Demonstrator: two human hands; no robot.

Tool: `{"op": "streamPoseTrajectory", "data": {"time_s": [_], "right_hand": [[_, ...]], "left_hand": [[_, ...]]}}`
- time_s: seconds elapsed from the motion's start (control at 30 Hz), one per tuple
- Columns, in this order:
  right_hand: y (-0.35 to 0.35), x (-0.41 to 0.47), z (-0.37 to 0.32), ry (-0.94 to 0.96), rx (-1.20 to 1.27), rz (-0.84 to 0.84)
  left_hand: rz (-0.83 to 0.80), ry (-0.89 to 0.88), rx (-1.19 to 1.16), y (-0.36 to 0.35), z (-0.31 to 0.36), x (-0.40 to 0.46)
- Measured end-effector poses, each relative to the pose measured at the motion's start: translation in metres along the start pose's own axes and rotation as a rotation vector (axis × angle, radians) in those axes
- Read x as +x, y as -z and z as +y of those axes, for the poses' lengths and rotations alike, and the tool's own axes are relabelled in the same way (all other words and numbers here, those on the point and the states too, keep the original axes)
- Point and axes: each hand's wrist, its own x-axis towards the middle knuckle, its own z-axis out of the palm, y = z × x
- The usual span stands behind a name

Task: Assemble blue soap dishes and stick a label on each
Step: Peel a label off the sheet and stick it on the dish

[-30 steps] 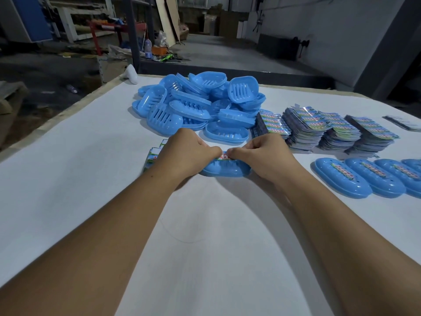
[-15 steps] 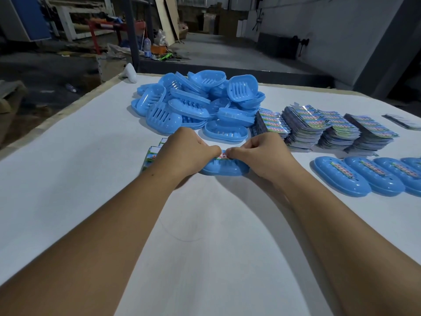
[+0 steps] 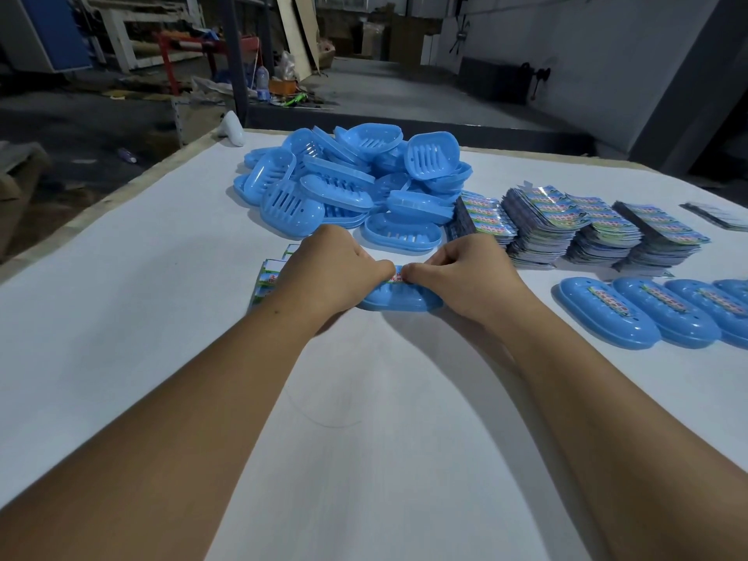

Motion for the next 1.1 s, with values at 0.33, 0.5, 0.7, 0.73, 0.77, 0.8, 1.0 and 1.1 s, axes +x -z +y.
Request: {"op": "streamPoseTrajectory", "data": {"time_s": [0.33, 0.5, 0.7, 0.73, 0.77, 0.8, 1.0, 1.1], "right_hand": [[0.001, -0.005, -0.008, 0.044, -0.142, 0.06], [0.005, -0.009, -0.012, 0.075, -0.23, 0.084], [0.006, -0.012, -0.014, 0.085, -0.261, 0.097], [0.006, -0.012, -0.014, 0.084, -0.251, 0.093], [0.006, -0.012, -0.014, 0.079, -0.237, 0.087], [0.007, -0.012, -0.013, 0.07, -0.224, 0.082], [0.007, -0.01, -0.009, 0.032, -0.146, 0.091], [0.006, -0.01, -0.008, 0.023, -0.132, 0.085]], "left_hand": [[0.066, -0.049, 0.125, -0.003, -0.001, 0.0], [0.051, -0.054, 0.133, -0.004, -0.001, 0.001], [0.055, -0.048, 0.092, -0.004, -0.003, 0.002], [0.055, -0.049, 0.086, -0.005, -0.004, 0.002], [0.053, -0.051, 0.081, -0.005, -0.004, 0.002], [0.05, -0.054, 0.078, -0.005, -0.004, 0.002], [0.047, -0.066, 0.069, -0.007, -0.004, 0.003], [0.064, -0.067, 0.064, -0.007, -0.005, 0.003]]}}
